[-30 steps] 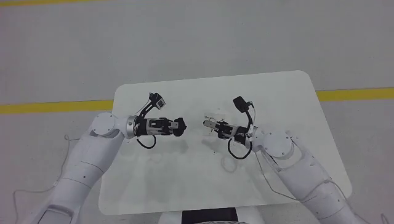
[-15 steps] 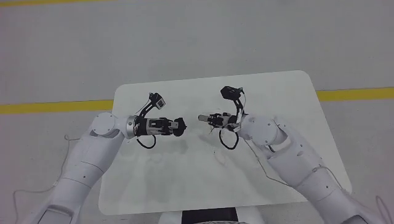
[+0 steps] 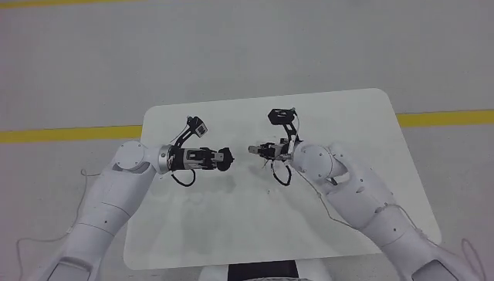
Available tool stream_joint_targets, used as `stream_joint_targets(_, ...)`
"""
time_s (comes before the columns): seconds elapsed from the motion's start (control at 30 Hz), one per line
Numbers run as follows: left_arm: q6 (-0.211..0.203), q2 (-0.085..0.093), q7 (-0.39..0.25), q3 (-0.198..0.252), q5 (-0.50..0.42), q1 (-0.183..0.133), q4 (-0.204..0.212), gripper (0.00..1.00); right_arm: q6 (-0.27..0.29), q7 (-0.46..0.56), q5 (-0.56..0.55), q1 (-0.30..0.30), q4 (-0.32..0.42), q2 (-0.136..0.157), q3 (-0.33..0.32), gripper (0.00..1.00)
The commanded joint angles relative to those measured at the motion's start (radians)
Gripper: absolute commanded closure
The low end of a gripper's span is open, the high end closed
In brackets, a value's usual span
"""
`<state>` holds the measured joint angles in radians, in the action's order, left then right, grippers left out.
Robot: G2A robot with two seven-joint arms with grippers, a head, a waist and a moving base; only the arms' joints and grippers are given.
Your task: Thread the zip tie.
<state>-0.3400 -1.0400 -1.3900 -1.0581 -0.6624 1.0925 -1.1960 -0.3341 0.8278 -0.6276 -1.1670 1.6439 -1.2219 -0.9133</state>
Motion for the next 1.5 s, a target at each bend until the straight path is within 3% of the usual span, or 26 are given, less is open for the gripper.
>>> stream_joint_targets(0.0,0.000,0.000,0.000,0.000,0.000,0.000,0.000,1.00,-0.006,0.025,-0.064,0.008,0.015,0.000,0.023,0.00)
stream_joint_targets(0.13,0.000,0.000,0.000,0.000,0.000,0.000,0.000,1.00,-0.006,0.124,-0.180,0.050,-0.003,-0.010,0.054,0.00)
stream_joint_targets(0.27,0.000,0.000,0.000,0.000,0.000,0.000,0.000,1.00,-0.006,0.244,-0.270,0.107,-0.040,-0.043,0.078,0.00)
stream_joint_targets(0.5,0.000,0.000,0.000,0.000,0.000,0.000,0.000,1.00,-0.006,0.413,-0.301,0.149,-0.086,-0.103,0.092,0.00)
stream_joint_targets(0.97,0.000,0.000,0.000,0.000,0.000,0.000,0.000,1.00,0.008,0.386,-0.326,0.140,-0.078,-0.107,0.114,0.00)
stream_joint_targets(1.2,0.000,0.000,0.000,0.000,0.000,0.000,0.000,1.00,-0.006,0.406,-0.308,0.191,-0.141,-0.135,0.158,0.00)
stream_joint_targets(1.47,0.000,0.000,0.000,0.000,0.000,0.000,0.000,1.00,-0.003,0.386,-0.304,0.186,-0.148,-0.136,0.155,0.00)
